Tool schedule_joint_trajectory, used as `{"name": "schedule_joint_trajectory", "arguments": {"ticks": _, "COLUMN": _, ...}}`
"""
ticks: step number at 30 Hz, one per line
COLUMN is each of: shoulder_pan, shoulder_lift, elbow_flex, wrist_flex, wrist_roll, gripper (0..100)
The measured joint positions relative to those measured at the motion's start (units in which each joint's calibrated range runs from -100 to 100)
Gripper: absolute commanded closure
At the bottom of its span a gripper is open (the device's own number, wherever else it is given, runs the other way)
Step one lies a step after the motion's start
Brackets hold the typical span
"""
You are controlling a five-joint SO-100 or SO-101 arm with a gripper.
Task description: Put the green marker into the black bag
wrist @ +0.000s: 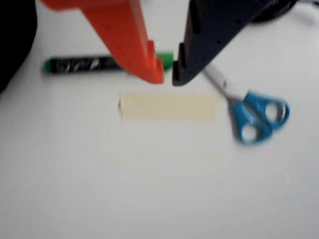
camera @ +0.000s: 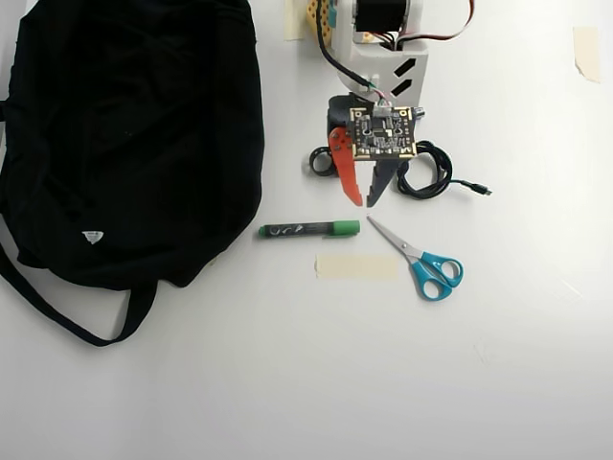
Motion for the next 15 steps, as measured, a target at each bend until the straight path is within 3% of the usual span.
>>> {"name": "schedule_joint_trajectory", "arguments": {"ticks": 15, "shoulder_pan": 0.0, "shoulder_lift": 0.0, "elbow_flex": 0.0, "wrist_flex": 15.9, "wrist_roll": 0.0, "gripper": 98}}
